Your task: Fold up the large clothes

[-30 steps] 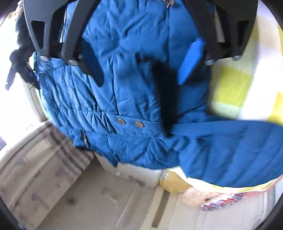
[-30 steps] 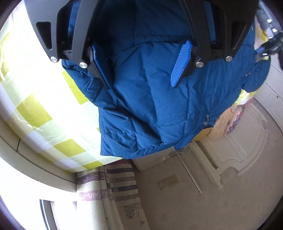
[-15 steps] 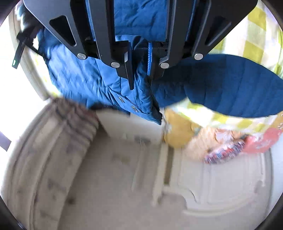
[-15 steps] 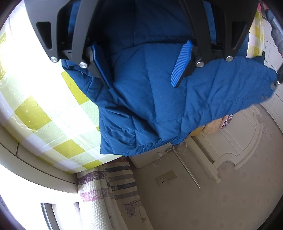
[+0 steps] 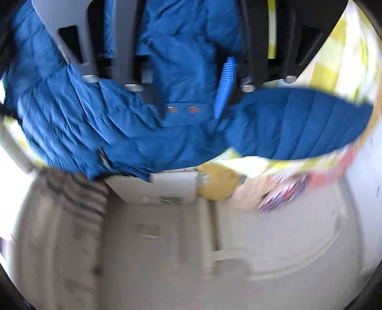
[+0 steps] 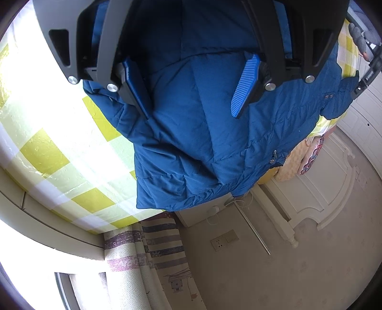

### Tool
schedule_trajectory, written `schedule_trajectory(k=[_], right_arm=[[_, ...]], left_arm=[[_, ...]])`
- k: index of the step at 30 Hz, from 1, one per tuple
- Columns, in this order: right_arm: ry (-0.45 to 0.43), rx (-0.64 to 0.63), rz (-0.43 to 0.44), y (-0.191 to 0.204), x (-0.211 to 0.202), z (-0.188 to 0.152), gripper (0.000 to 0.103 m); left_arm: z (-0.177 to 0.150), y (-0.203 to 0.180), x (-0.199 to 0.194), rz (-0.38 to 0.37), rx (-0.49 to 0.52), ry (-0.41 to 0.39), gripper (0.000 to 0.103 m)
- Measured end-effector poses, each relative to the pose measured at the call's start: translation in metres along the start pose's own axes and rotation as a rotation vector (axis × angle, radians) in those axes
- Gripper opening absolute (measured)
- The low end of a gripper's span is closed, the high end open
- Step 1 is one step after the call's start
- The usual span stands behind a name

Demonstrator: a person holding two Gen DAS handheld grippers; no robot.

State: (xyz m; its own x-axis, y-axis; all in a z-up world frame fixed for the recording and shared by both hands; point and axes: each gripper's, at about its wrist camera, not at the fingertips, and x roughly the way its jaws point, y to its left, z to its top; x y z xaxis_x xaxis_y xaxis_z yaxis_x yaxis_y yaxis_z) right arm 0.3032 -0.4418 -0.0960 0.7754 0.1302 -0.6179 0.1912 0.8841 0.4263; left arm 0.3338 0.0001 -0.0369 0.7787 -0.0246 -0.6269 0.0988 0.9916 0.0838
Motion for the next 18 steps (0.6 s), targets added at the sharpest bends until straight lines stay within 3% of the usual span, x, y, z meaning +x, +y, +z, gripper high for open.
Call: schedule_trajectory(k=[1,4,6,8,10,12,16,18], right_arm=[[0.001,-0.003,-0.004,0.0,0.0,0.0,0.068],[0.002,-0.011,-0.015,0.002,-0.001,-0.001,0.068],[0.004,-0.016,-0.022,0.003,-0.002,-0.001,0.068],[0.004,-0.026,-0.032,0.004,-0.002,-0.002,0.068],[-0.003,-0.034,-0.053,0.006,-0.003,-0.002,0.066],[-0.066,-0.063,-0.148,0.015,-0.013,-0.005,0.057],[-0.193,-0.285,-0.188,0.06,-0.031,-0.016,0.057],[-0.086,-0.431,-0.171,0.084,-0.012,-0.023,0.059]], left_arm=[[0.0,-0.008,0.014,-0.005,0.019,0.026,0.067],[-0.016,-0.016,0.065,-0.017,0.021,0.18,0.069],[-0.028,-0.018,0.082,-0.033,0.033,0.205,0.074],[-0.027,-0.014,0.084,-0.074,0.018,0.209,0.094],[-0.027,-0.013,0.086,-0.099,0.015,0.215,0.095],[-0.027,-0.015,0.088,-0.095,0.016,0.213,0.095],[-0.027,-0.019,0.088,-0.097,0.015,0.212,0.096],[-0.026,-0.02,0.085,-0.104,0.009,0.209,0.096]])
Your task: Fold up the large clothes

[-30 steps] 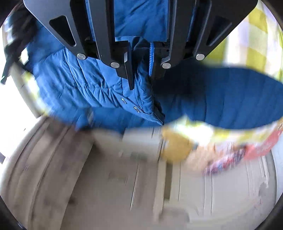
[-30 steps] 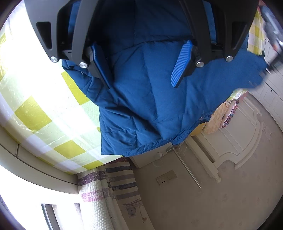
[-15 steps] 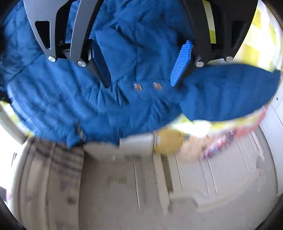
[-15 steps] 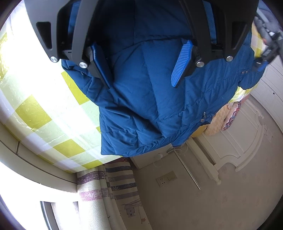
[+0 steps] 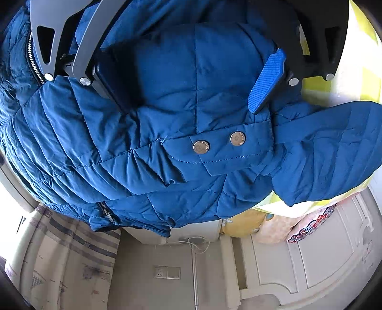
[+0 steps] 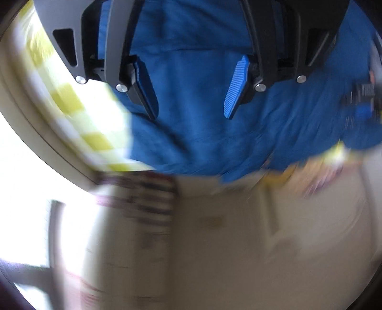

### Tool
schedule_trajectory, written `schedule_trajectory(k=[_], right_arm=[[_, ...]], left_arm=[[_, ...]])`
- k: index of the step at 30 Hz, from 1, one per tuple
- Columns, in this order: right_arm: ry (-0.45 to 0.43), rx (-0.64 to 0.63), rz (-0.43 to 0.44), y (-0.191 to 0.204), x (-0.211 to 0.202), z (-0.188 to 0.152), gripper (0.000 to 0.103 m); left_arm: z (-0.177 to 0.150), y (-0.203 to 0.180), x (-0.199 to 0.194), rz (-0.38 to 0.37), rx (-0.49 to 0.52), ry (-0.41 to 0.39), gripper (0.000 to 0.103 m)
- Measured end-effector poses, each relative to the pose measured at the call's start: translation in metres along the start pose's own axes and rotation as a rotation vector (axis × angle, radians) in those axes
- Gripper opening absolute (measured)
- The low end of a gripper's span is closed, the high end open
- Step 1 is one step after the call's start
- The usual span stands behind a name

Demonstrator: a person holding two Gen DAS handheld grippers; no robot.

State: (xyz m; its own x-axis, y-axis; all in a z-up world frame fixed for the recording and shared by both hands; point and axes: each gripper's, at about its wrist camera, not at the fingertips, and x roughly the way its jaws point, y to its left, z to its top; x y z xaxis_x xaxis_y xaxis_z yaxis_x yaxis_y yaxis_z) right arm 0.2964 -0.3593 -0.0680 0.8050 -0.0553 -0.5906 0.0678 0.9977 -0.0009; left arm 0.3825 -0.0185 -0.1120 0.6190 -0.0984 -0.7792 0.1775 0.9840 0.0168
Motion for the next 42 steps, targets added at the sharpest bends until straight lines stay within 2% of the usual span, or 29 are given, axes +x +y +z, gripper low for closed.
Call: schedule_trajectory(k=[1,2,5,8,12,14,15,16,17,19,21,23,24,25,26,27,28,29,30,31,33,34,37,38,39,40,42], right_arm=[[0.135,-0.08,0.023,0.014,0.02,-0.001,0.061],[0.224,-0.129,0.009,0.023,0.035,-0.004,0.061],[0.27,-0.058,0.044,0.016,0.039,0.011,0.063],[0.202,-0.017,-0.011,0.008,0.038,0.047,0.062],[0.108,0.034,0.017,0.003,0.058,0.087,0.062],[0.171,0.028,0.004,0.005,0.089,0.089,0.063],[0.279,0.027,-0.011,0.002,0.117,0.08,0.066],[0.323,0.032,-0.007,0.002,0.132,0.073,0.067],[0.296,0.033,-0.013,0.003,0.131,0.073,0.067],[0.309,0.041,-0.048,0.006,0.125,0.079,0.067],[0.171,0.094,-0.068,0.006,0.102,0.086,0.067],[0.064,0.128,-0.073,0.006,0.086,0.09,0.078],[0.07,0.12,-0.05,0.01,0.087,0.089,0.085],[0.13,0.099,-0.007,0.014,0.097,0.087,0.088],[0.244,0.071,0.042,0.021,0.115,0.081,0.089],[0.361,0.015,0.035,0.03,0.133,0.068,0.09],[0.323,-0.023,0.002,0.037,0.126,0.066,0.09],[0.328,-0.026,-0.011,0.04,0.119,0.067,0.09],[0.321,-0.014,-0.024,0.043,0.109,0.068,0.089],[0.273,0.01,-0.019,0.047,0.09,0.07,0.09],[0.146,0.01,0.058,0.063,0.048,0.066,0.09],[0.137,-0.019,0.078,0.074,0.04,0.063,0.092],[0.214,-0.204,0.103,0.11,0.033,0.031,0.093],[0.277,-0.262,0.088,0.118,0.044,0.011,0.093],[0.275,-0.268,0.091,0.12,0.049,0.002,0.095],[0.229,-0.234,0.105,0.115,0.047,-0.002,0.099],[0.242,-0.187,0.136,0.108,0.051,-0.002,0.099]], left_arm=[[-0.005,0.002,-0.014,-0.002,-0.001,-0.002,0.096],[-0.005,0.003,-0.014,-0.003,-0.002,-0.003,0.096],[-0.007,0.005,-0.016,-0.005,-0.003,-0.003,0.096],[-0.007,0.006,-0.015,0.001,0.001,-0.001,0.096],[-0.007,0.004,-0.014,0.013,0.009,0.003,0.096],[-0.007,0.004,-0.014,0.012,0.008,0.003,0.096],[-0.007,0.004,-0.014,0.013,0.008,0.002,0.096],[-0.007,0.004,-0.013,0.012,0.008,0.002,0.096],[-0.006,0.004,-0.013,0.013,0.009,0.002,0.096],[-0.006,0.004,-0.013,0.013,0.008,0.003,0.096],[-0.006,0.004,-0.012,0.014,0.007,0.004,0.096],[-0.005,0.004,-0.011,0.014,0.006,0.007,0.097],[-0.005,0.004,-0.011,0.015,0.007,0.006,0.097],[-0.005,0.004,-0.011,0.015,0.007,0.005,0.097],[-0.005,0.004,-0.011,0.014,0.005,0.005,0.097],[-0.005,0.004,-0.011,0.012,0.004,0.005,0.097],[-0.006,0.004,-0.011,0.014,0.004,0.004,0.097],[-0.006,0.004,-0.011,0.014,0.004,0.004,0.097],[-0.006,0.004,-0.011,0.013,0.003,0.003,0.097],[-0.005,0.004,-0.011,0.009,0.0,0.003,0.097],[-0.006,0.005,-0.011,0.003,-0.004,0.001,0.097],[-0.006,0.006,-0.012,-0.002,-0.008,-0.002,0.097],[-0.007,0.011,-0.015,-0.024,-0.03,-0.022,0.097],[-0.007,0.014,-0.019,-0.043,-0.049,-0.039,0.097],[-0.008,0.019,-0.023,-0.066,-0.071,-0.058,0.097],[-0.01,0.03,-0.032,-0.09,-0.12,-0.101,0.097],[-0.014,0.053,-0.053,-0.107,-0.222,-0.161,0.096]])
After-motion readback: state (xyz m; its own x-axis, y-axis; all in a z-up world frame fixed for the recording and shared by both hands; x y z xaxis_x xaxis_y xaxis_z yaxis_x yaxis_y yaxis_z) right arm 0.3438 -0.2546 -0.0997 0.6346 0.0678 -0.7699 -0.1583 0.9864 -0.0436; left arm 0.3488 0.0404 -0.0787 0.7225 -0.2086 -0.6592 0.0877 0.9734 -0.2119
